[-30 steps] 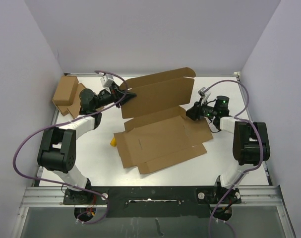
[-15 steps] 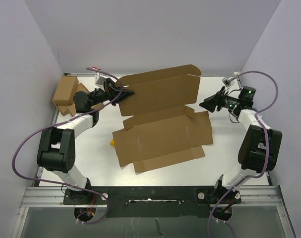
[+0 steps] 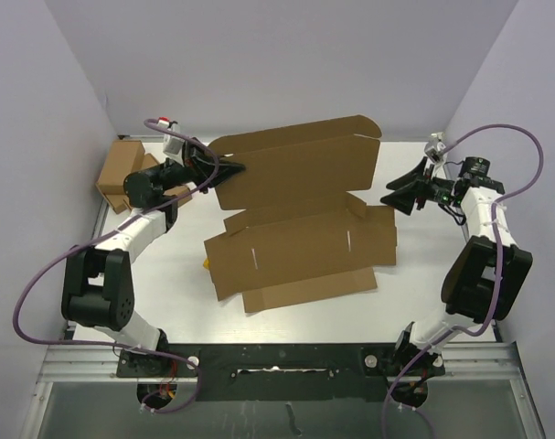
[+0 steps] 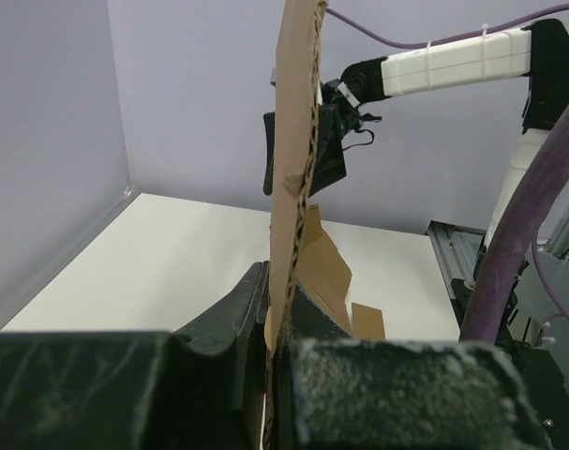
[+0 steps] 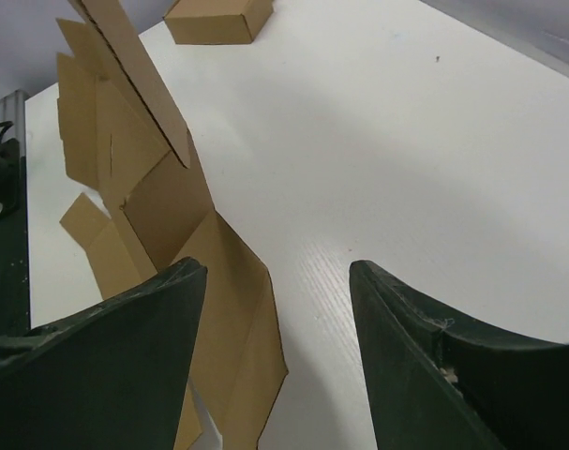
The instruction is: Fold the paper box
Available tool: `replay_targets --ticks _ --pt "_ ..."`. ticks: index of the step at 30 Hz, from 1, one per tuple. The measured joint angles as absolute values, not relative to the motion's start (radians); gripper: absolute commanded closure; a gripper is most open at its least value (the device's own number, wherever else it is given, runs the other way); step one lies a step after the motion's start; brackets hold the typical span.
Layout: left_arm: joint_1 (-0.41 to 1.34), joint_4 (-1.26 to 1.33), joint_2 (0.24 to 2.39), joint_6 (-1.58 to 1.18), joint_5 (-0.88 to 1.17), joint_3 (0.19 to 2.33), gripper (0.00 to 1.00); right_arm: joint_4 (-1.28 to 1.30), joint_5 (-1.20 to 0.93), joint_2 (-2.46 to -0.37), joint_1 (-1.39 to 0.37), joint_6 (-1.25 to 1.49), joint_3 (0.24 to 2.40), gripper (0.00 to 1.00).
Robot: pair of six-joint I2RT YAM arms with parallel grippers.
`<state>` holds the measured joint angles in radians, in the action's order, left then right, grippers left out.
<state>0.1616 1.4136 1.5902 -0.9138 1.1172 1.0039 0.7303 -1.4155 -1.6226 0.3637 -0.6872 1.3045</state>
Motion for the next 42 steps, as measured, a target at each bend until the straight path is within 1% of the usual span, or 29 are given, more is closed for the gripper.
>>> replay_targets --ticks 3,7,13,16,21,24,27,30,34,38,42 --pt "0.162 1.424 1.566 -0.917 1.122 1.004 1.0 0.792 -1.428 -1.642 0.346 -0.736 1.304 0.38" --pt "0.162 1.431 1.556 -0.925 1.127 1.004 1.0 0.805 -1.436 -1.644 0.294 -0.742 1.304 0.38" --pt "0.162 1.433 1.556 -0.932 1.131 1.004 1.0 0.719 -1.436 -1.642 0.214 -0.67 1.27 0.36" --pt "0.162 1.434 1.556 -0.933 1.131 1.004 1.0 0.623 -1.437 -1.635 0.193 -0.59 1.218 0.33" --pt "0.162 1.433 1.556 -0.937 1.136 1.004 1.0 0.275 -1.432 -1.57 0.187 -0.333 1.014 0.28" --pt "0.164 1.433 1.556 -0.941 1.14 1.004 1.0 -0.004 -1.425 -1.52 0.179 -0.141 0.893 0.29" --pt "0.17 1.433 1.554 -0.942 1.139 1.004 1.0 -0.266 -1.418 -1.491 0.161 0.029 0.823 0.3" --pt "0.175 1.434 1.547 -0.942 1.138 1.004 1.0 -0.523 -1.416 -1.486 0.149 0.205 0.782 0.3" --pt "0.175 1.436 1.531 -0.942 1.136 1.004 1.0 -0.884 -1.424 -1.505 0.148 0.452 0.741 0.34" --pt "0.176 1.438 1.529 -0.942 1.131 1.004 1.0 -1.144 -1.424 -1.574 0.149 0.649 0.734 0.36" --pt "0.18 1.438 1.529 -0.943 1.131 1.004 1.0 -1.311 -1.42 -1.646 0.148 0.785 0.733 0.35"
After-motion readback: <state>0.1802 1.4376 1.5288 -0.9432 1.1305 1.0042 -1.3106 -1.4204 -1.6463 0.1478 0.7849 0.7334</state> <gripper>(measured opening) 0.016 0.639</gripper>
